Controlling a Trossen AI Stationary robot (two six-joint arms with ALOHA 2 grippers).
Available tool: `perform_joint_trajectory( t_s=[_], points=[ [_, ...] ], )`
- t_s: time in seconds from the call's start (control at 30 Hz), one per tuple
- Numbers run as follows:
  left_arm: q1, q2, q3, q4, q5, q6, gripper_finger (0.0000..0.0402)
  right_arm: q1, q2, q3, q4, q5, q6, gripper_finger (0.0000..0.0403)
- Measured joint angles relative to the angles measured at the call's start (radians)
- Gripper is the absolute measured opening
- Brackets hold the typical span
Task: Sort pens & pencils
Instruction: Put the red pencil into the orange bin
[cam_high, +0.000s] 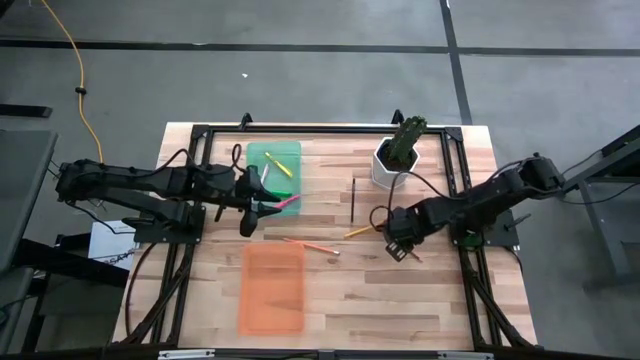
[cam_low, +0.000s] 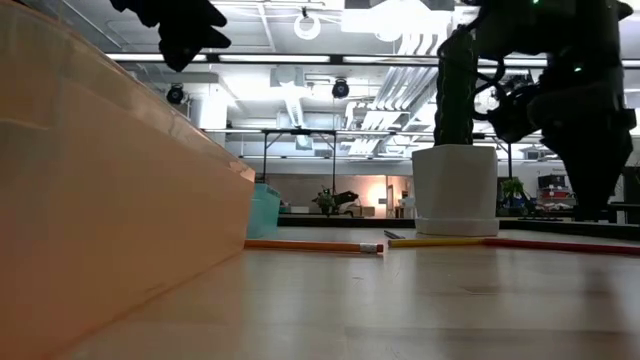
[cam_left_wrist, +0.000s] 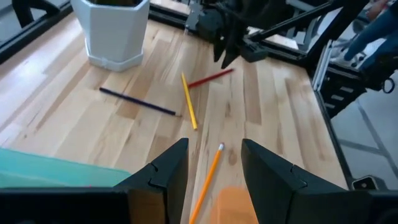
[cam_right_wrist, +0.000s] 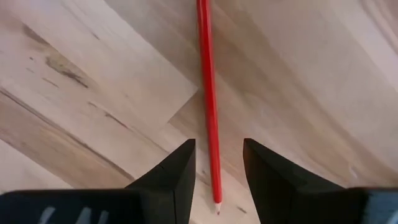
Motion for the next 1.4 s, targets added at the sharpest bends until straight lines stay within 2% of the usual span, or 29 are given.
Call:
perform_joint_trajectory(
  t_s=[0.33,0.63,1.07,1.4],
  points=[
    [0.0,0.0,0.0,-0.002,0.001,-0.003,0.0137,-0.05,0.0,0.0,0.026,-0.027,-0.06,0.0125],
    [0.0,0.0,0.0,-0.003,0.001,-0.002,0.0137,-0.05,0.0,0.0,0.058,-0.031,-0.067,0.0101],
    [0.0,0.0,0.0,-0.003,0.001,0.001,0.0137,-0.054,0.012,0.0,0.082,-0.03,-0.077,0.011],
    [0.0,0.0,0.0,-0.004,0.01,0.005,0.0137,-0.115,0.031,0.0,0.085,-0.049,-0.139,0.011]
  ],
)
